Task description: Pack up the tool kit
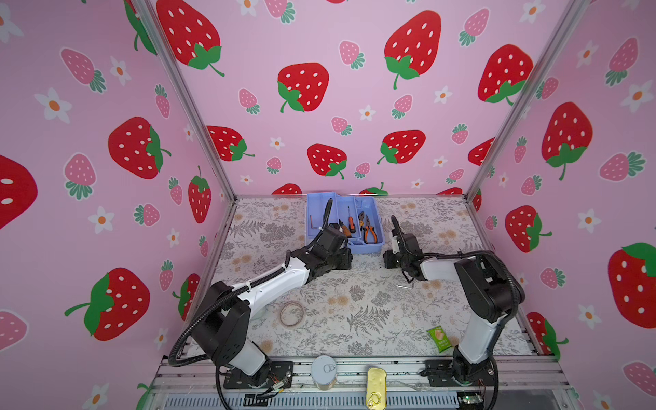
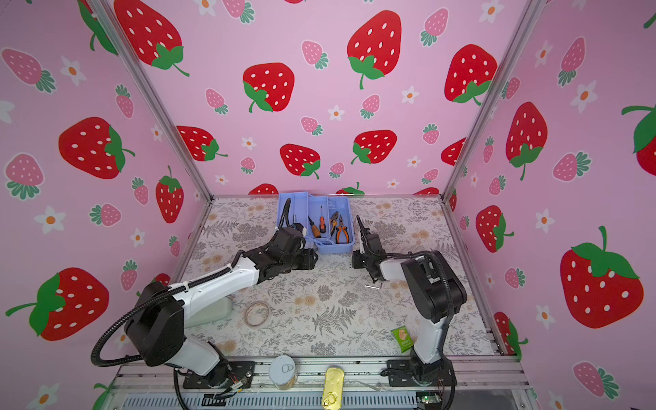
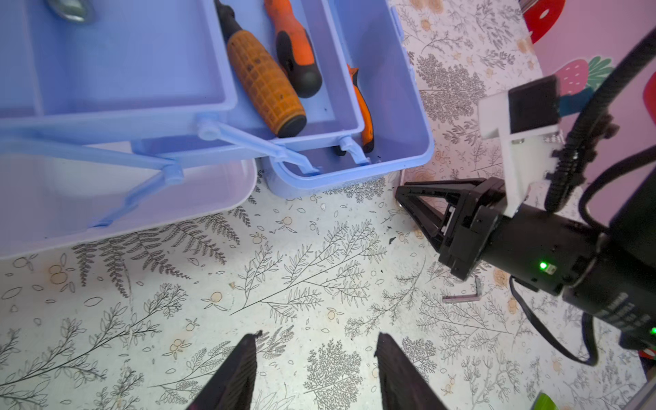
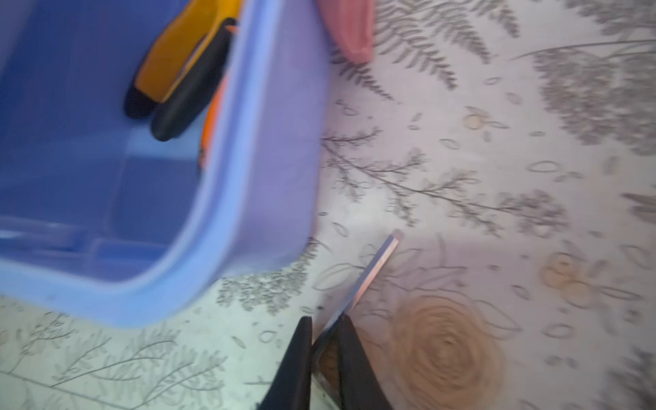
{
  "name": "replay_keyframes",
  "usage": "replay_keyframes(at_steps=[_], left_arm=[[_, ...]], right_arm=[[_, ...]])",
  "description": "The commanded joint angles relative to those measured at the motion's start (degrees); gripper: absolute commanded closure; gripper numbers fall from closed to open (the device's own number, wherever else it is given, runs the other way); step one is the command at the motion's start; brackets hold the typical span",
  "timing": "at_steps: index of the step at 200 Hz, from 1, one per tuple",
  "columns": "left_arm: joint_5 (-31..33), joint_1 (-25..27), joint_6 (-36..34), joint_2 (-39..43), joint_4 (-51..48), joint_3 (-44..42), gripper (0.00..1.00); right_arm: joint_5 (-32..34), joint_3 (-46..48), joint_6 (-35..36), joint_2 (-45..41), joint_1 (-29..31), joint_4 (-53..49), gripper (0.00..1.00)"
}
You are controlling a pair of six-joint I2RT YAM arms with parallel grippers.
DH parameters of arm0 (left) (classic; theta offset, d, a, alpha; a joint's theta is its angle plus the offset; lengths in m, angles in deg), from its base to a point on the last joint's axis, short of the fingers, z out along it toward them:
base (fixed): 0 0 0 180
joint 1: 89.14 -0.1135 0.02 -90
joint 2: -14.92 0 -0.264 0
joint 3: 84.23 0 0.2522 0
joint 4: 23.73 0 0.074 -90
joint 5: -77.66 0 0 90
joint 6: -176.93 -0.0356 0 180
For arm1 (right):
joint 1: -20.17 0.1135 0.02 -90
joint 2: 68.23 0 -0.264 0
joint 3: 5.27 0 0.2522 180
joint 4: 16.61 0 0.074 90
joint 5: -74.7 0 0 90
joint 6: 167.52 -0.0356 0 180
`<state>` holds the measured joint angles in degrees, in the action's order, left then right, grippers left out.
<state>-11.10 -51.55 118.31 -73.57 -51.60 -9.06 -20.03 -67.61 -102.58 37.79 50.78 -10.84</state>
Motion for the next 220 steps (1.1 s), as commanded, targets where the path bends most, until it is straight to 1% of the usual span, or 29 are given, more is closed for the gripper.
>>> replay_keyframes(at_steps=[1, 15, 30, 57, 76, 98, 121, 136, 163, 191, 204, 220], left_arm=[[-0.4, -1.17, 0.83, 0.69, -1.76, -0.62, 0.44], [-0.75, -1.49, 1.43, 0.65, -1.34, -1.56, 0.44], [-1.23, -1.53, 2.04, 0.45, -1.27, -2.14, 0.44], [-1.59, -1.6, 1.94, -0.46, -1.75, -2.36, 0.44], [-2.22, -1.51, 2.11, -1.65, -1.45, -2.5, 0.44], [-1.96, -1.56, 2.31, -3.32, -0.98, -2.83, 0.44], [-1.81, -1.51, 2.81, -5.72, -0.03, -2.74, 0.43], [-2.44, -1.24, 2.51, -7.96, -0.09, -1.22, 0.42], [-1.42, 0.14, 1.61, -12.11, -0.72, 2.09, 0.42], [0.94, 1.76, 0.94, -15.39, -0.05, 5.51, 0.42], [1.82, 2.41, 0.33, -16.81, 0.35, 7.09, 0.41], [3.28, 3.66, -1.42, -18.77, 1.11, 9.11, 0.41]], right_arm=[[-4.37, 0.44, -4.94, 3.44, 4.69, -0.38, 0.83], [-5.67, 0.11, -7.77, 4.26, 7.66, 1.83, 0.83], [-5.56, 0.34, -11.39, 4.91, 10.18, 4.2, 0.83], [-5.86, 2.44, -17.8, 4.94, 12.72, 9.9, 0.83], [-5.28, 2.35, -18.44, 4.32, 14.51, 10.82, 0.81], [-5.8, 3.09, -16.81, 1.67, 15.33, 12.02, 0.77], [-2.82, 6.2, -12.42, -5.69, 15.2, 11.99, 0.73], [0.63, 8.93, -9.56, -12.06, 14.8, 10.2, 0.73], [7.71, 14.73, -6.55, -24.51, 13.23, 7.14, 0.71], [15.88, 18.39, -5.22, -34.22, 10.67, -0.08, 0.68], [17.64, 19.99, -5.18, -37.22, 9.0, -2.48, 0.68], [17.61, 22.16, -5.33, -39.97, 7.02, -3.85, 0.67]])
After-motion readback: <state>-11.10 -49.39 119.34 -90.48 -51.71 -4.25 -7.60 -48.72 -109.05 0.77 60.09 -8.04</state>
